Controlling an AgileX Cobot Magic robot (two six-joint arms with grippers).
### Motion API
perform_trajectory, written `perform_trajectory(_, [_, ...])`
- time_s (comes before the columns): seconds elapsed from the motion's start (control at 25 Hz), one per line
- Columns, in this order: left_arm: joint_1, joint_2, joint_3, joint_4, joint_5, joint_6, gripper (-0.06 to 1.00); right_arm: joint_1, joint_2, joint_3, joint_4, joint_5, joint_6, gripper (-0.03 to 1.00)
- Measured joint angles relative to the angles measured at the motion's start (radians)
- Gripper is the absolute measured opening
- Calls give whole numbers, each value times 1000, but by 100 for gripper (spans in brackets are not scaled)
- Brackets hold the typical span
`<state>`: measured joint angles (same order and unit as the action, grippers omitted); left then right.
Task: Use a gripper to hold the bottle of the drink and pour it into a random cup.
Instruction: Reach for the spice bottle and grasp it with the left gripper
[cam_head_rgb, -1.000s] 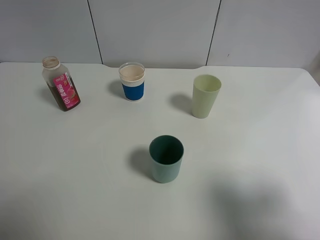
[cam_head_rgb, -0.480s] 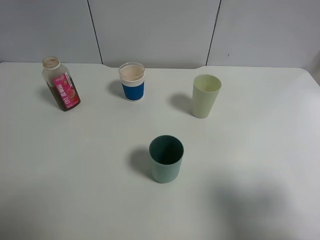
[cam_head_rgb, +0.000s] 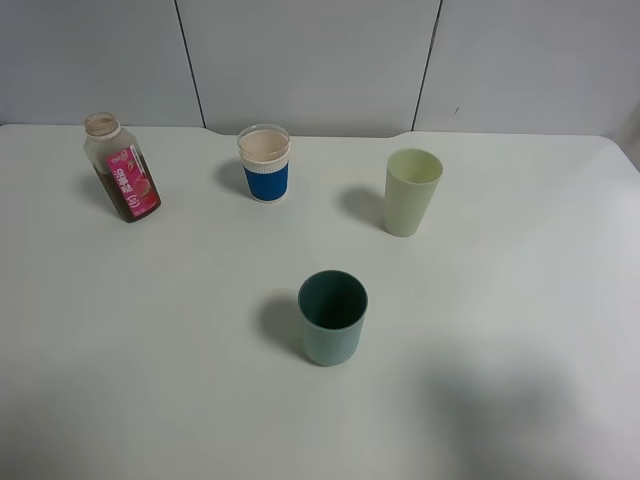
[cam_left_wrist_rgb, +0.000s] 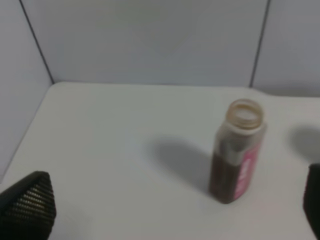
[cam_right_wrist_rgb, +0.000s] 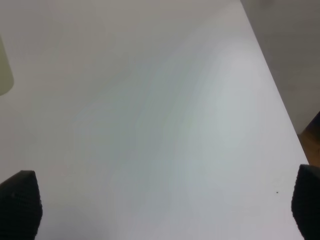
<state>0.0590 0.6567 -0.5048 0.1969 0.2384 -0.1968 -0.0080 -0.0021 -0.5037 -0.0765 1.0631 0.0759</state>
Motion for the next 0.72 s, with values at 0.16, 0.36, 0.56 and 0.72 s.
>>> perform_trajectory(0.16, [60, 63, 66, -55, -134, 80, 98, 0, 0, 0, 0, 0, 0, 100])
perform_trajectory(0.36, [131, 141, 132, -115, -301, 133, 98, 0, 0, 0, 0, 0, 0, 100])
perform_trajectory(0.56, [150, 256, 198, -120, -489, 137, 98, 0, 0, 0, 0, 0, 0, 100])
perform_trajectory(0.72, [150, 353, 245, -114, -629, 136, 98, 0, 0, 0, 0, 0, 0, 100])
